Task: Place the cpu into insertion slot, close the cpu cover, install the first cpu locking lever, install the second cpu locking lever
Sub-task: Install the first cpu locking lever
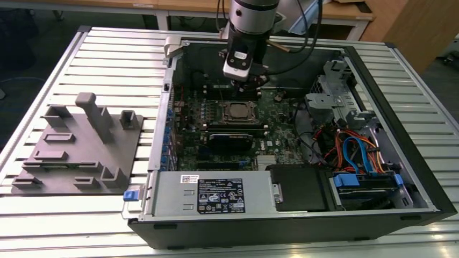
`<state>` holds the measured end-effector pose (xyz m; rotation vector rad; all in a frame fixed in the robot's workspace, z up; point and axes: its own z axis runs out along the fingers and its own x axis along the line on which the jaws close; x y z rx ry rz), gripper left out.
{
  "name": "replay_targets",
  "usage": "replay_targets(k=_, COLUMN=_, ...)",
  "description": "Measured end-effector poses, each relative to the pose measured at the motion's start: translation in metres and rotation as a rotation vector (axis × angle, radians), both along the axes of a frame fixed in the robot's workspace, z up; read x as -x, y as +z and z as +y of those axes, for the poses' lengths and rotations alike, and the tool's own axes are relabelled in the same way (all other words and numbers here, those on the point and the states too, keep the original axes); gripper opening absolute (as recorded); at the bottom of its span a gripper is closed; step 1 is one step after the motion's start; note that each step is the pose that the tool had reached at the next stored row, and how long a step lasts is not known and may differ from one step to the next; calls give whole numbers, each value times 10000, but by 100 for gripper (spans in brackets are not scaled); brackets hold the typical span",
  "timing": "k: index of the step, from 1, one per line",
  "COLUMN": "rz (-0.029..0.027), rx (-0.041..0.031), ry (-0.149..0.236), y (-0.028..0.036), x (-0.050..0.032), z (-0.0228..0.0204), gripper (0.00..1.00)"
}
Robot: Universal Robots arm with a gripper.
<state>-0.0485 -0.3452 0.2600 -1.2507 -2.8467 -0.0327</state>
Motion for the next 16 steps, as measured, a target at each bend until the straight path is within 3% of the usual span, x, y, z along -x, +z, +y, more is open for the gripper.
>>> replay_targets(k=10, rz=0, rx=0, ry=999, y=0, x=0, z=-2, gripper=10)
replay_targets(k=16, rz=0, rx=0, ry=1185, y=0, x=0, z=-3, gripper=10)
